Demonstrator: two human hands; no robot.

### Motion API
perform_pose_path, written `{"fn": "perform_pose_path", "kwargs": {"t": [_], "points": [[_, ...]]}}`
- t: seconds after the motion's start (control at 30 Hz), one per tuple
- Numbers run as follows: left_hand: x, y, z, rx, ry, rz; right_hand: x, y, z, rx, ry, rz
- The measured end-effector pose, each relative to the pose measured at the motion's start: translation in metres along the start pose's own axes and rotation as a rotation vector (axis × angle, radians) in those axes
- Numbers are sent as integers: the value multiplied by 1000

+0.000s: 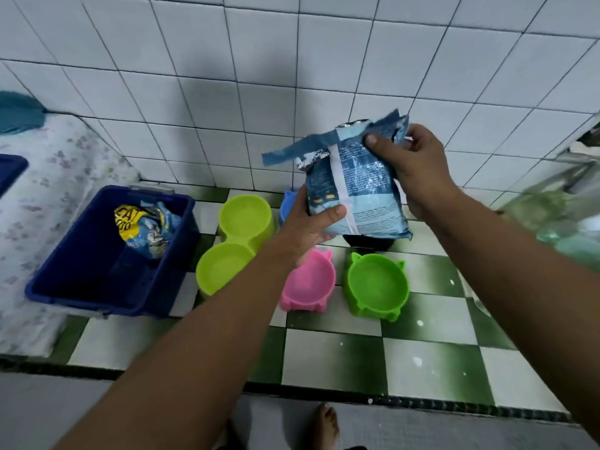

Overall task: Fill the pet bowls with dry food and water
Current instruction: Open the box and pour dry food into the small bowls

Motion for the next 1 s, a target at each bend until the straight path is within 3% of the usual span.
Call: {"fn": "perform_pose_path", "kwargs": {"t": [0.23,0.43,0.77,1.0], "points": [[25,-46,27,-128,6,-80,16,36,-23,-148,60,41],[27,-75,38,-205,130,-160,36,46,-20,-369,80,-4],[42,-105,57,-337,157,-313,72,55,-1,-719,17,-8],[55,-113,63,-385,185,-317,85,58,4,-838,-17,-28]]}}
Point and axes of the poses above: each hand's wrist, its own x-axis towards the middle knuckle, its own z-axis out of the palm, y = z × x, the point moved 8 cm from there along x, towards the middle knuckle, and after that the axes turned 4 degrees about -x, right-handed, at the moved point
